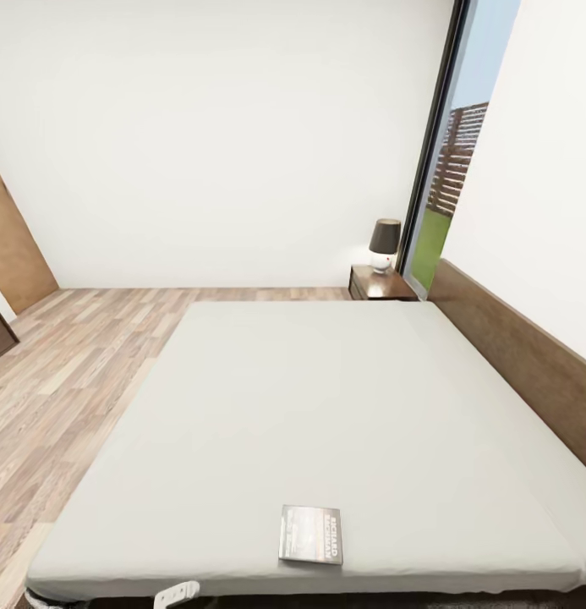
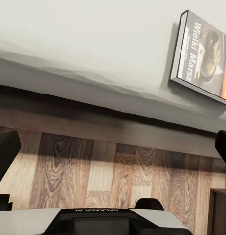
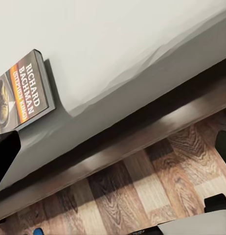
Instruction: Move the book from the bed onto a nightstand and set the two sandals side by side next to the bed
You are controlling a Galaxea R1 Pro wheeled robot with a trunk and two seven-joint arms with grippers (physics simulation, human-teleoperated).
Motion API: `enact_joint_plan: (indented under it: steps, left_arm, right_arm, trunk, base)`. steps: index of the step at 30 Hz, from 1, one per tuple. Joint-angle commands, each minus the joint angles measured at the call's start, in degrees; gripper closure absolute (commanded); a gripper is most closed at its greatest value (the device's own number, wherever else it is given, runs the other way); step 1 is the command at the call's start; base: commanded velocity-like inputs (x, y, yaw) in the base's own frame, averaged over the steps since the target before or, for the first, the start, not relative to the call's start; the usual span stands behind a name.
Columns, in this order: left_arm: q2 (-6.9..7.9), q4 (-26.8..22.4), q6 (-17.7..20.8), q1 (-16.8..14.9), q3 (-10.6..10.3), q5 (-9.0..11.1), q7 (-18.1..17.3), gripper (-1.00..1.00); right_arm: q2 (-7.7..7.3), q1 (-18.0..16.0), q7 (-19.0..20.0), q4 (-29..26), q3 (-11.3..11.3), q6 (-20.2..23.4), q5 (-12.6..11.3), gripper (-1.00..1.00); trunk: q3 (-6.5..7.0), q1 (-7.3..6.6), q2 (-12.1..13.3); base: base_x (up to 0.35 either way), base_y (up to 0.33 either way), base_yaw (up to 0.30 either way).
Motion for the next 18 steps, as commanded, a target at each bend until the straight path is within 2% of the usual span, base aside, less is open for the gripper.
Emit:
enact_joint_plan:
  steps: [1,10,18]
  left_arm:
    - [0.02,0.1,-0.3,-0.1,0.5,-0.6,-0.1,-1.00]
    - [-0.02,0.1,-0.3,-0.1,0.5,-0.6,-0.1,-1.00]
    - [0.00,0.1,-0.3,-0.1,0.5,-0.6,-0.1,-1.00]
  right_arm:
    - [-0.03,-0.1,0.3,0.2,-0.5,-0.2,0.2,-1.00]
    - [-0.06,-0.1,0.5,0.2,-0.5,-0.2,0.2,-1.00]
    - [-0.07,-0.1,0.6,0.2,-0.5,-0.2,0.2,-1.00]
  trunk:
    - [-0.21,0.03,-0.1]
    - [-0.96,0.03,-0.1]
    - [-1.09,0.03,-0.1]
  base:
    - [0.000,0.000,0.000]
    - [0.000,0.000,0.000]
    - [0.000,0.000,0.000]
